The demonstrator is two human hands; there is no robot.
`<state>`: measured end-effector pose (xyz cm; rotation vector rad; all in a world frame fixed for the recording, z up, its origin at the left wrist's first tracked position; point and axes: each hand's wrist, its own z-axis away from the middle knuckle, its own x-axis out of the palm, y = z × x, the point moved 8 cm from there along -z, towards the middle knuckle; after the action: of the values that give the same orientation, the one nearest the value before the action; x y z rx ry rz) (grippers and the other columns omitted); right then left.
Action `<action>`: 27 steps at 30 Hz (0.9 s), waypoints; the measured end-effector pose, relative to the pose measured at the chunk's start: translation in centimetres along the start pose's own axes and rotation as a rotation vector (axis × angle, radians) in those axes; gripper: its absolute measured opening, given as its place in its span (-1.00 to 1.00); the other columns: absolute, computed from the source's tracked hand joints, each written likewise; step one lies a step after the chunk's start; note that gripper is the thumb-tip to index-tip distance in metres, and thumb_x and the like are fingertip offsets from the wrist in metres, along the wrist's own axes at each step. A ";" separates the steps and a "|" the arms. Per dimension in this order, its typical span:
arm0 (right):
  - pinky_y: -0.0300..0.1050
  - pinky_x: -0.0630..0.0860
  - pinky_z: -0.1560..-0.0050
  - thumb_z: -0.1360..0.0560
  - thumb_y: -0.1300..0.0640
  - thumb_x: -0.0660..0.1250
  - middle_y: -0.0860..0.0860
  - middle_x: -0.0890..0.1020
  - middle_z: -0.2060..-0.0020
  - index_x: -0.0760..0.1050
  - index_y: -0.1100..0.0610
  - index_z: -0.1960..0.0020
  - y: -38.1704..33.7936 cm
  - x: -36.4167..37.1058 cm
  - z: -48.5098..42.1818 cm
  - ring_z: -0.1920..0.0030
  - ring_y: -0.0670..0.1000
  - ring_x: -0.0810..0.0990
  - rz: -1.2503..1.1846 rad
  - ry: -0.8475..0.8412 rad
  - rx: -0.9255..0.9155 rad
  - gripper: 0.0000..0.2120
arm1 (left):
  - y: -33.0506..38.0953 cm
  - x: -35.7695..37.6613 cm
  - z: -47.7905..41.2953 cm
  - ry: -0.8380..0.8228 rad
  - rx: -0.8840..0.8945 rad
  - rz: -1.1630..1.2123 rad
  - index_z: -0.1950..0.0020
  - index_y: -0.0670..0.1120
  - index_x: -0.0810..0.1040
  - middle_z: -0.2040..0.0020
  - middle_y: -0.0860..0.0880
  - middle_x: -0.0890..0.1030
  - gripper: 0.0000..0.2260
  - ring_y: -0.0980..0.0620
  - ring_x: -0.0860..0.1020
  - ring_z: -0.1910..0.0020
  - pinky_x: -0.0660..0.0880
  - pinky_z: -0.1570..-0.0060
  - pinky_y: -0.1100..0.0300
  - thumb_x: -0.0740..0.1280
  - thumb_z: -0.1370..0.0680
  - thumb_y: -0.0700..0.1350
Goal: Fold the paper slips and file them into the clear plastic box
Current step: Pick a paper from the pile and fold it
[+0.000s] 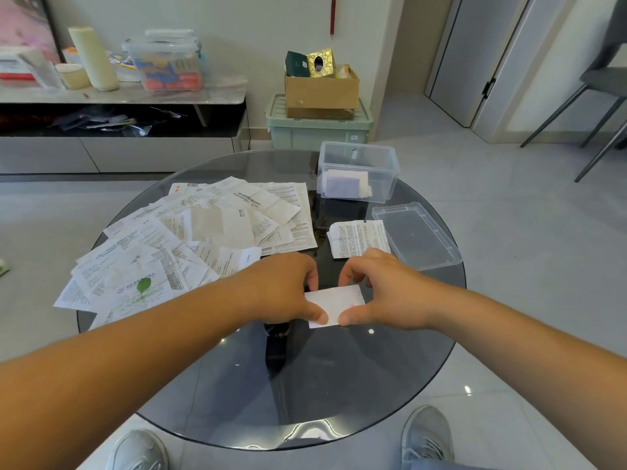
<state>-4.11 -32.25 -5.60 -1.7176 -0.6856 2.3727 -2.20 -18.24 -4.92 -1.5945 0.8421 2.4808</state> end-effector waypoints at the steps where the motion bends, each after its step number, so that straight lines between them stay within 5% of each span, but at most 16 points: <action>1: -0.09 0.49 -0.10 -0.34 -0.20 0.56 -0.12 0.40 -0.07 0.45 -0.13 -0.11 -0.1 0.0 -0.1 -0.10 -0.08 0.39 0.009 -0.009 0.001 -0.55 | -0.1 0.1 -0.1 -0.012 0.000 0.013 -0.04 0.08 0.49 0.05 0.12 0.54 -0.67 0.11 0.53 0.10 0.47 0.15 0.25 0.55 -0.42 0.12; 6: -0.13 0.48 0.09 -0.32 -0.17 0.57 -0.19 0.44 0.02 0.37 -0.12 0.03 -0.7 -0.1 -0.1 0.03 -0.11 0.44 -0.001 0.009 -0.016 -0.58 | -0.2 -0.1 -0.1 0.028 0.026 0.074 0.09 0.07 0.49 0.12 0.12 0.55 -0.73 0.12 0.51 0.17 0.40 0.23 0.27 0.56 -0.41 0.05; 10: -0.19 0.48 0.11 -0.37 -0.11 0.55 -0.21 0.47 0.07 0.37 -0.14 -0.16 -0.8 0.0 0.1 0.06 -0.14 0.49 -0.050 0.009 -0.030 -0.52 | 0.4 -0.8 0.1 0.098 0.091 0.086 0.14 0.04 0.49 0.16 0.11 0.56 -0.80 0.11 0.53 0.17 0.40 0.21 0.30 0.52 -0.46 -0.04; 14: -0.12 0.56 0.05 -0.52 0.07 0.43 -0.14 0.60 0.10 0.54 -0.10 -0.07 -0.2 -0.9 0.0 0.11 -0.09 0.57 -0.170 0.035 -0.056 -0.84 | 0.4 -0.8 0.0 0.124 0.093 0.140 0.05 0.08 0.47 0.12 0.12 0.56 -0.80 0.12 0.53 0.14 0.46 0.17 0.26 0.49 -0.48 -0.05; 18: -0.07 0.55 0.05 -0.52 0.16 0.44 0.04 0.67 0.15 0.61 -0.01 0.01 1.2 -4.5 -0.9 0.19 0.02 0.59 -0.278 0.186 -0.049 -0.90 | 0.5 -2.9 -1.6 0.211 0.076 0.327 -0.07 0.08 0.50 0.10 0.08 0.58 -0.80 0.09 0.57 0.17 0.46 0.19 0.27 0.46 -0.52 -0.04; 21: -0.22 0.46 0.23 -0.55 0.15 0.42 0.00 0.61 0.28 0.62 0.00 0.04 2.5 -7.9 -2.2 0.33 -0.11 0.49 -0.292 0.317 -0.024 -0.94 | 0.7 -5.0 -3.9 0.320 0.054 0.427 -0.01 0.04 0.56 0.20 0.01 0.68 -0.88 0.09 0.62 0.26 0.47 0.26 0.29 0.45 -0.54 -0.11; 23: -0.16 0.45 0.21 -0.55 0.11 0.41 -0.02 0.61 0.27 0.64 -0.01 0.04 3.3 -9.2 -3.4 0.29 -0.06 0.51 -0.231 0.366 -0.012 -0.95 | 1.0 -5.9 -5.4 0.358 0.033 0.454 0.03 -0.01 0.57 0.25 -0.02 0.70 -0.93 0.06 0.65 0.29 0.58 0.31 0.23 0.44 -0.55 -0.12; 27: -0.15 0.41 0.20 -0.54 0.08 0.42 -0.11 0.61 0.25 0.62 -0.10 0.11 4.9 -9.2 -5.9 0.24 -0.08 0.55 -0.139 0.375 0.021 -0.91 | 1.5 -6.0 -8.0 0.379 0.020 0.332 0.10 -0.03 0.58 0.21 -0.01 0.67 -0.94 -0.01 0.67 0.20 0.62 0.16 0.15 0.43 -0.55 -0.09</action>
<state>5.23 -38.28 -1.19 -1.9585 -0.6873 1.8862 6.61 -22.02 -1.61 -2.1102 1.2676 2.3865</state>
